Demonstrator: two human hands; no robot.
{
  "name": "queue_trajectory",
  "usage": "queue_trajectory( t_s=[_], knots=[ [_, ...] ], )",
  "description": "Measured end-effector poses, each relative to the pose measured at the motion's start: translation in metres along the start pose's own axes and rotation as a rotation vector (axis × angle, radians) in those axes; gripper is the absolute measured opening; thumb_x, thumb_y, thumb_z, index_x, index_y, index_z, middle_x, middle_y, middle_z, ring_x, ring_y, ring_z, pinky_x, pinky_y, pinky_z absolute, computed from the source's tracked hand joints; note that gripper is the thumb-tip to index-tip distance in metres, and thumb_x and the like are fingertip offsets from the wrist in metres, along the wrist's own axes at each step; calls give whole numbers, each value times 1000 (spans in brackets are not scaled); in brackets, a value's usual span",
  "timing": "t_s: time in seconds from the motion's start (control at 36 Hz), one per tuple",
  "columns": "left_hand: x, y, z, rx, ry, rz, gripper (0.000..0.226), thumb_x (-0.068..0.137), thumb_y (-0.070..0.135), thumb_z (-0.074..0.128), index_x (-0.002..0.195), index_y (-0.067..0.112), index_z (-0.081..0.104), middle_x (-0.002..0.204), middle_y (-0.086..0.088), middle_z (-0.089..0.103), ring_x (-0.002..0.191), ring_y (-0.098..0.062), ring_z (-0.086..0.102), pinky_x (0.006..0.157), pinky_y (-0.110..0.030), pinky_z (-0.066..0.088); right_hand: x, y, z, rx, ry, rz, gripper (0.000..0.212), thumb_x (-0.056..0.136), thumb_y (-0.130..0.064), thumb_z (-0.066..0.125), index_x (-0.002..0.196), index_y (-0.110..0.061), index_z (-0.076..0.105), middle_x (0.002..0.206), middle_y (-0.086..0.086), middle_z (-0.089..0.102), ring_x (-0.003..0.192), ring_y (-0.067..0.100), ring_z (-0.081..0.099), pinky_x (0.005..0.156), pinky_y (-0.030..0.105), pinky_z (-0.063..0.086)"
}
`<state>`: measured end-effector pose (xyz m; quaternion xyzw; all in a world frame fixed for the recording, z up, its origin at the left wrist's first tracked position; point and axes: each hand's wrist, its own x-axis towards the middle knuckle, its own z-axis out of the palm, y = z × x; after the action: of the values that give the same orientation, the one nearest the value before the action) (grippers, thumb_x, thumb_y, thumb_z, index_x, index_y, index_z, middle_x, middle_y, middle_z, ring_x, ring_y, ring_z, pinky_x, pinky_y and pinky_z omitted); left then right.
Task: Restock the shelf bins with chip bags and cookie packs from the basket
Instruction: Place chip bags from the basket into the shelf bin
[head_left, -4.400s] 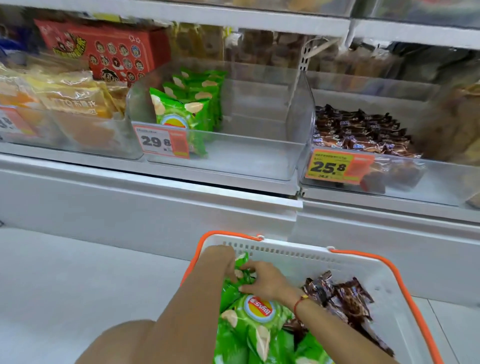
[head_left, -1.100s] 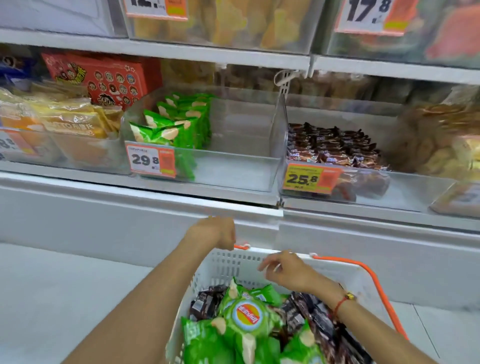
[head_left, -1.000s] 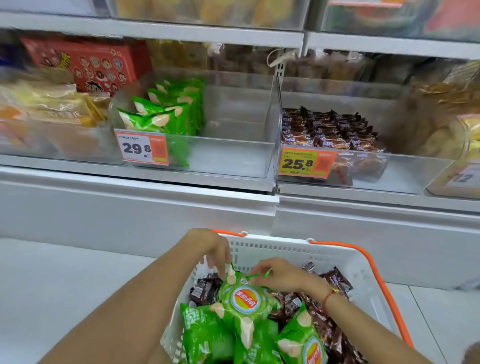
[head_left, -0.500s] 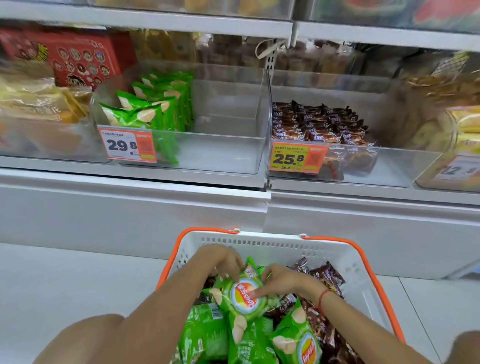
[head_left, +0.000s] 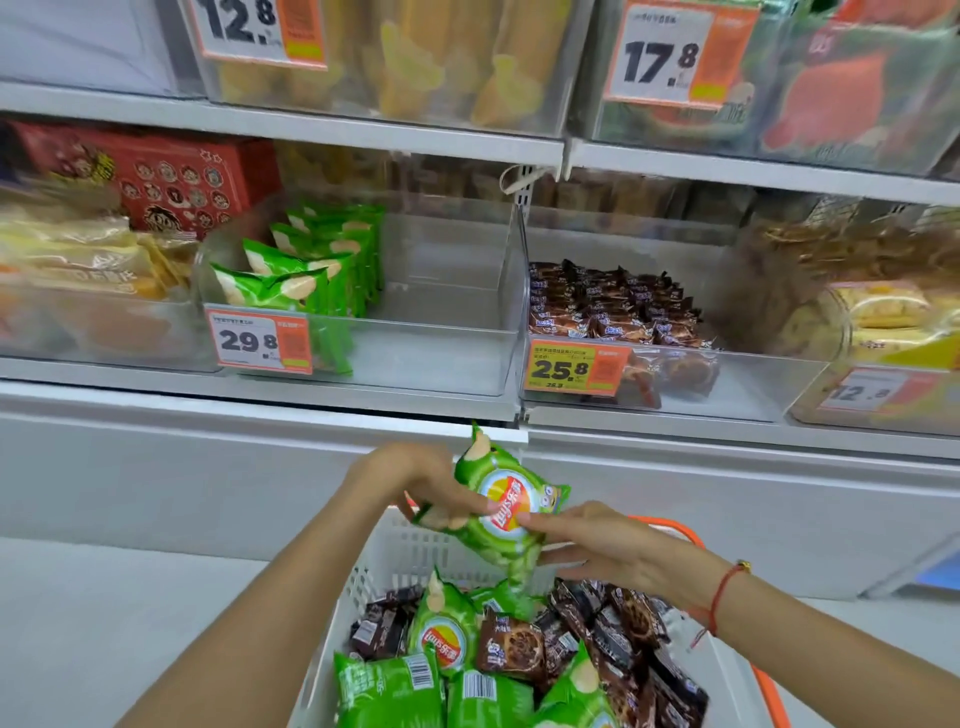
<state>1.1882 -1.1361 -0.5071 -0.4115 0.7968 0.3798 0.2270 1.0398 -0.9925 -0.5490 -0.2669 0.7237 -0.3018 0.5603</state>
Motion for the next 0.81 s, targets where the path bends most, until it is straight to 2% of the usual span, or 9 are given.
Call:
queue_trajectory(
  t_s=[0.14,0.25,0.33,0.47,0.56,0.64,0.69,0.75,0.81],
  knots=[
    [-19,-1,-26,119,276,101,73,74,49,76,135,19,48,140,0,44,123,-21,49,93,-30,45,-18,-20,-9,-434,136,-55,51,88,-39,66,125,-8,49,119,3,56,106,16,57,88,26,50],
    [-40,-1,-50,133,413,249,64,65,43,85,122,35,57,134,4,47,121,-18,49,100,-33,44,-38,-57,-6,-636,493,-507,58,75,-33,79,117,-19,40,113,-2,45,104,14,47,92,33,45],
    [-54,-5,-67,30,427,367,62,62,38,88,117,38,59,127,5,57,116,-12,55,97,-31,47,-45,-92,4,-670,446,-730,88,64,-38,85,134,-26,33,127,-5,40,120,12,39,103,33,37],
    [-67,-21,-91,-106,639,513,60,63,36,88,117,36,61,117,12,63,103,-4,59,89,-25,50,-32,-141,19,-261,254,-715,98,56,-32,89,132,-36,27,116,11,54,105,24,60,93,44,51],
    [-73,-31,-103,-432,772,660,64,62,30,88,119,34,59,115,16,61,99,-1,61,75,-11,50,-22,-163,24,-113,308,-737,82,67,-18,85,128,-28,31,113,8,54,100,18,60,83,28,55],
    [-70,-40,-124,-769,1003,699,58,70,32,82,122,29,59,119,12,60,107,-5,59,80,-15,46,-5,-189,29,98,302,-663,76,69,-22,84,124,-23,33,119,6,57,103,18,62,78,31,55],
    [-61,-49,-138,-840,1276,588,41,81,34,74,119,23,61,116,9,61,109,-10,56,83,-19,42,10,-211,34,188,282,-577,78,66,-31,86,128,-14,42,115,4,64,98,17,66,62,27,55],
    [-47,-60,-146,-677,1512,364,28,89,33,64,116,24,63,111,3,62,109,-18,56,83,-28,41,29,-229,36,237,277,-518,84,61,-37,87,130,-9,48,112,8,68,90,18,69,47,21,51],
    [-30,-69,-148,-474,1587,189,25,91,26,60,116,24,63,112,-1,63,109,-24,55,86,-35,41,46,-246,40,283,319,-489,85,66,-33,86,134,-7,42,116,11,65,84,19,67,40,20,47]
  ],
)
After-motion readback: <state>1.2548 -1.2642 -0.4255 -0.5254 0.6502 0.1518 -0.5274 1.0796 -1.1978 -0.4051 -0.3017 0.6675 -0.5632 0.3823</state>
